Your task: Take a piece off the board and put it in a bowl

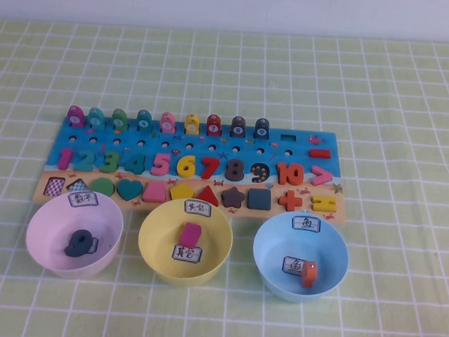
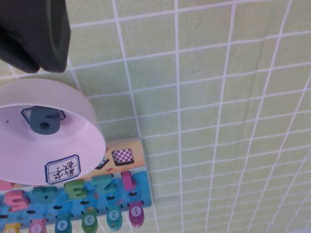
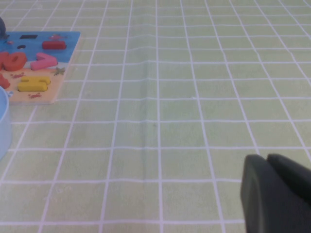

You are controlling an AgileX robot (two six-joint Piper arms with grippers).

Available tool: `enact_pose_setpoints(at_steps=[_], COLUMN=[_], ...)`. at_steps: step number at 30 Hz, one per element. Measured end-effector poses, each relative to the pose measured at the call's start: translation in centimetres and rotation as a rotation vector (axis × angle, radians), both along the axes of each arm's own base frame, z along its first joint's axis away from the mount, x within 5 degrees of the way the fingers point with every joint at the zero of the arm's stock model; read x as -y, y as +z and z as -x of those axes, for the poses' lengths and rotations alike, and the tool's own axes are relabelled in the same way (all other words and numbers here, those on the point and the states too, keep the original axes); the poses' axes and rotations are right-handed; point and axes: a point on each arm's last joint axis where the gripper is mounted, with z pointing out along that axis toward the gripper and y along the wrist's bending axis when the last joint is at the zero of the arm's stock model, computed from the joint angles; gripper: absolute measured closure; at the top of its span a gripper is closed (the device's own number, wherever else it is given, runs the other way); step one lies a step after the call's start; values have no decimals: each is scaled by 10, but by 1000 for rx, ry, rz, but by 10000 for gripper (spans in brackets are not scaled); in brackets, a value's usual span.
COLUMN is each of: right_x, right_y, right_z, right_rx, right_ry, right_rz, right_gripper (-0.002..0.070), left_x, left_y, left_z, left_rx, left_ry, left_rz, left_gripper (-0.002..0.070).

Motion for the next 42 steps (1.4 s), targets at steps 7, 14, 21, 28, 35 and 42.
enact_pose_setpoints(at_steps=[7, 14, 21, 28, 35, 42], right_x=[0, 0, 0, 0, 0, 0], right_y=[0, 0, 0, 0, 0, 0], right_z=[0, 0, 0, 0, 0, 0], right_rx=[0, 0, 0, 0, 0, 0], right_ry=[0, 0, 0, 0, 0, 0], right_rz=[0, 0, 0, 0, 0, 0], right_gripper=[694, 694, 694, 694, 694, 694], left_x=[0, 0, 0, 0, 6, 6], left_y=[0, 0, 0, 0, 5, 24], left_z=[0, 0, 0, 0, -1, -4], left_rx=[0, 0, 0, 0, 28, 205], left_ry=[0, 0, 0, 0, 15, 40], left_rz=[0, 0, 0, 0, 301, 624], left_gripper=[680, 680, 680, 679, 680, 680])
